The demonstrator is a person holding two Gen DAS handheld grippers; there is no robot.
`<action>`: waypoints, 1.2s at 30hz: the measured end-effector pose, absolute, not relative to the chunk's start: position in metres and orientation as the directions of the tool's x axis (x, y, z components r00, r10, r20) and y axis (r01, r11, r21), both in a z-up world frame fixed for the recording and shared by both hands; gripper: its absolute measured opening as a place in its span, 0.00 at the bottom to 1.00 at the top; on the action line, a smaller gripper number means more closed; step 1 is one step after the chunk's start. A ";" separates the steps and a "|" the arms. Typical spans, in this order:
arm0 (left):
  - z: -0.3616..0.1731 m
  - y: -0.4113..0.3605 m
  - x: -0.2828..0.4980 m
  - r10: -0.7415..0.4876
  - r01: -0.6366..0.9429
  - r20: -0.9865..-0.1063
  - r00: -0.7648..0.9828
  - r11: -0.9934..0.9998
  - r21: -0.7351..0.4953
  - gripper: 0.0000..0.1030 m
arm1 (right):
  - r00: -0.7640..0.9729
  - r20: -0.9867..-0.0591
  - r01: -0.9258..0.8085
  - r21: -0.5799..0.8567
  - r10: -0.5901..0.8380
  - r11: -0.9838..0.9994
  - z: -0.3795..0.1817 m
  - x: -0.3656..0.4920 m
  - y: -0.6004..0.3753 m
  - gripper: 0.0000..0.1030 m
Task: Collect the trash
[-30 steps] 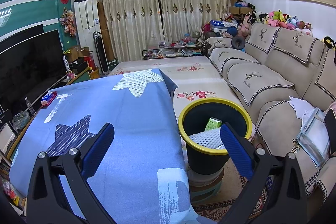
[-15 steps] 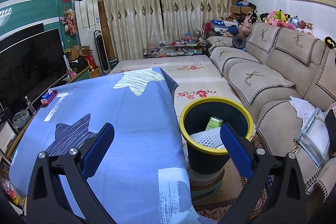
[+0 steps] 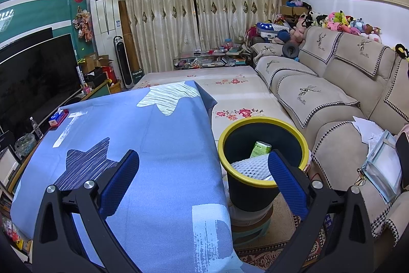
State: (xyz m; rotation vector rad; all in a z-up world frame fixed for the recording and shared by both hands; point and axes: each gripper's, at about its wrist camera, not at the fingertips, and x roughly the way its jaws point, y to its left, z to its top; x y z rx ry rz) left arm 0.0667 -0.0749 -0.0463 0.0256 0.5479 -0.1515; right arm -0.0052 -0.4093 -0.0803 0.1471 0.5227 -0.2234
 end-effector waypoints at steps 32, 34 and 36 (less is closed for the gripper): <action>-0.056 -0.079 0.080 -0.141 0.153 -0.547 0.825 0.988 -0.025 0.95 | 0.833 -0.527 0.251 0.086 -0.169 0.964 -0.088 0.000 -0.407 0.93; -0.057 -0.078 0.082 -0.168 0.173 -0.536 0.827 0.984 -0.041 0.95 | 0.830 -0.531 0.250 0.087 -0.168 0.964 -0.089 0.002 -0.407 0.93; -0.057 -0.078 0.085 -0.177 0.180 -0.528 0.831 0.983 -0.047 0.95 | 0.827 -0.538 0.249 0.089 -0.164 0.964 -0.091 0.004 -0.408 0.93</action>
